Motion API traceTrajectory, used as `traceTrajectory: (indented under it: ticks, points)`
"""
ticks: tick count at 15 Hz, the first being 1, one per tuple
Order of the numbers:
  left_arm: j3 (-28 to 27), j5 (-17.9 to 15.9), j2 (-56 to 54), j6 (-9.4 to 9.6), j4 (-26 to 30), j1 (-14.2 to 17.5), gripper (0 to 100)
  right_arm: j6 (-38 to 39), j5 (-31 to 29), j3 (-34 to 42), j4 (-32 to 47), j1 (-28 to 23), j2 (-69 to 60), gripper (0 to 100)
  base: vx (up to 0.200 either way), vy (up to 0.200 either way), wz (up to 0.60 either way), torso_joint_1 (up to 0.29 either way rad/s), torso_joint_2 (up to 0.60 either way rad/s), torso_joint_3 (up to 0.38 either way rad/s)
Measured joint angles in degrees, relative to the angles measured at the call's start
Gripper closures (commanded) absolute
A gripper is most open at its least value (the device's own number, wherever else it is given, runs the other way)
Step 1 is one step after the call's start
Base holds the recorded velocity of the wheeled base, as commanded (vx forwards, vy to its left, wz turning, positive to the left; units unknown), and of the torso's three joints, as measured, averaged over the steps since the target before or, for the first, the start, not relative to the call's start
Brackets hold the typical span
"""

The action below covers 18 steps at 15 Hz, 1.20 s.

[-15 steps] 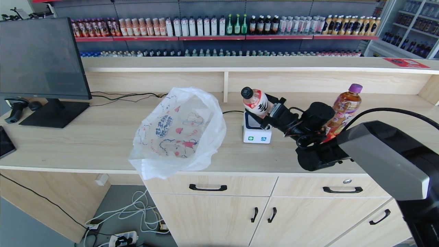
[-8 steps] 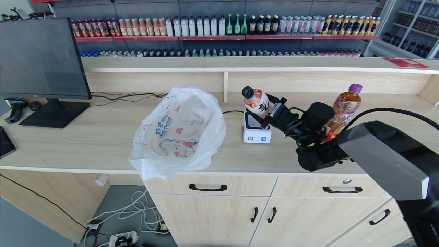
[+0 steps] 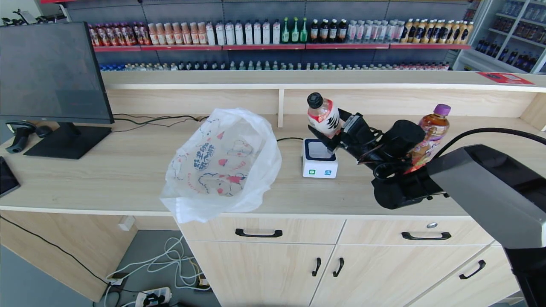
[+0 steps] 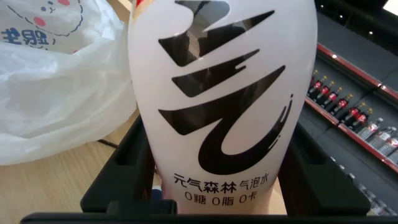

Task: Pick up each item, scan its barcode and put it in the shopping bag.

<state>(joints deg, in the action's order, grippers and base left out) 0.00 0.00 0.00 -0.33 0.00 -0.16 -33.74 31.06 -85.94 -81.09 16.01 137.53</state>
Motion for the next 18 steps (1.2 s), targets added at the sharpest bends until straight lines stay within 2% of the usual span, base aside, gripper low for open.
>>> traceTrajectory:
  ticks: [3,7,13,15,18]
  points:
    - [0.0,0.0,0.0,0.00,0.0,0.0,0,3.3,-0.9,4.7,-0.7,-0.1,-4.4,100,0.000,0.000,0.00,0.000,0.00,0.000]
    - [0.0,0.0,0.0,0.09,0.0,0.0,0,13.0,-7.0,23.1,-7.0,-0.4,-12.3,100,0.000,0.000,0.00,0.000,0.00,0.000]
    - [0.0,0.0,0.0,0.00,0.0,0.0,0,21.9,-12.9,48.2,-8.8,-3.7,-29.3,100,0.000,0.000,0.00,0.000,0.00,0.000]
    - [0.0,0.0,0.0,0.01,0.0,0.0,0,23.5,-13.3,53.6,-8.8,-5.0,-33.6,100,0.000,0.000,0.00,0.000,0.00,0.000]
    - [0.0,0.0,0.0,0.01,0.0,0.0,0,24.3,-13.5,56.5,-8.9,-9.6,-38.2,100,0.000,0.000,0.00,0.000,0.00,0.000]
